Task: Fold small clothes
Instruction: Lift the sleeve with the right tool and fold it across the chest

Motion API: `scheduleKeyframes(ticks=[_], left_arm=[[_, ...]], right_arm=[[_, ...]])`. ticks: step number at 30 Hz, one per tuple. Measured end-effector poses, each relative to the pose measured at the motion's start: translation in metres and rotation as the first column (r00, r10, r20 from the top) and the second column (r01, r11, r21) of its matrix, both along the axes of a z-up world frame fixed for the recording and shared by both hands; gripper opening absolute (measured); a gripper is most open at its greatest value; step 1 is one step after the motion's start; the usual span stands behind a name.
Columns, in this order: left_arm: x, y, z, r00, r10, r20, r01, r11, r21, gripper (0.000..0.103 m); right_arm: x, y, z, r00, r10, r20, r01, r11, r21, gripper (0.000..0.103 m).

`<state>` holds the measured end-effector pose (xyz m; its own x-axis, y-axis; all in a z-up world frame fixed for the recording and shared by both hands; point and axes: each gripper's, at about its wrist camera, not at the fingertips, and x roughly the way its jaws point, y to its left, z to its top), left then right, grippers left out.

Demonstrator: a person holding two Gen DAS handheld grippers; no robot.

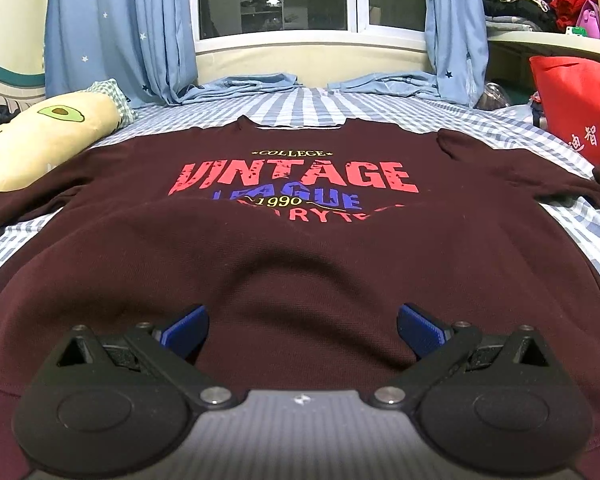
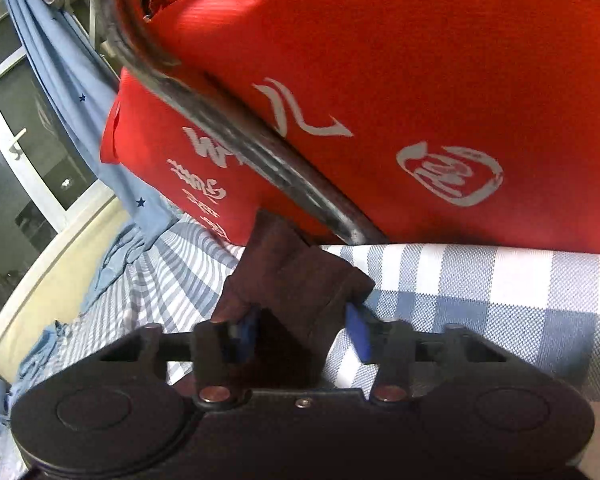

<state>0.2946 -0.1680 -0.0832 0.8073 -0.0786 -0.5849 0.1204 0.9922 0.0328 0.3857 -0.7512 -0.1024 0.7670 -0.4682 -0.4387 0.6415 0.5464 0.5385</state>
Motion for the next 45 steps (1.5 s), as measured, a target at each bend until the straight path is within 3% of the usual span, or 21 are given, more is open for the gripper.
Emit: scheduleKeyframes(ticks=[1,10,15,20,26,30,35,37,42,45], left_arm=[[0.000,0.000,0.000,1.000,0.000,0.001,0.000,1.000,-0.001,0.102],[0.000,0.001,0.001,1.000,-0.014,0.005,0.014,1.000,-0.002,0.102],[-0.010,0.017,0.020,0.998,-0.062,0.031,0.065,0.993,-0.097,0.102],[-0.022,0.043,0.047,0.999,-0.016,0.041,0.021,0.992,-0.126,0.102],[-0.035,0.089,0.069,0.994,0.094,0.057,-0.086,0.988,-0.131,0.102],[-0.050,0.124,0.073,0.978,0.189,0.090,-0.172,0.972,-0.163,0.102],[-0.070,0.163,0.076,0.947,0.297,0.121,-0.268,0.940,-0.209,0.102],[-0.073,0.174,0.075,0.939,0.321,0.119,-0.294,0.934,-0.203,0.102],[-0.084,0.191,0.074,0.915,0.380,0.134,-0.355,0.917,-0.180,0.102],[-0.084,0.194,0.070,0.912,0.391,0.122,-0.370,0.915,-0.164,0.102]], right_arm=[[-0.001,0.002,0.003,1.000,-0.005,-0.002,0.005,1.000,-0.009,0.017],[-0.028,0.037,0.073,0.999,0.016,-0.034,-0.021,0.987,-0.157,0.014],[-0.039,0.073,0.120,0.997,0.078,-0.008,-0.077,0.968,-0.239,0.013],[-0.033,0.141,0.171,0.973,0.223,0.058,-0.186,0.909,-0.373,0.013],[-0.015,0.259,0.209,0.862,0.503,0.067,-0.410,0.769,-0.491,0.012],[0.000,0.348,0.211,0.789,0.614,-0.012,-0.510,0.644,-0.570,0.012],[0.010,0.450,0.179,0.725,0.673,-0.148,-0.604,0.518,-0.605,0.012],[0.014,0.482,0.156,0.708,0.676,-0.206,-0.641,0.492,-0.589,0.012],[0.022,0.537,0.096,0.673,0.669,-0.317,-0.722,0.500,-0.478,0.012],[0.023,0.547,0.078,0.641,0.669,-0.376,-0.759,0.481,-0.438,0.013]])
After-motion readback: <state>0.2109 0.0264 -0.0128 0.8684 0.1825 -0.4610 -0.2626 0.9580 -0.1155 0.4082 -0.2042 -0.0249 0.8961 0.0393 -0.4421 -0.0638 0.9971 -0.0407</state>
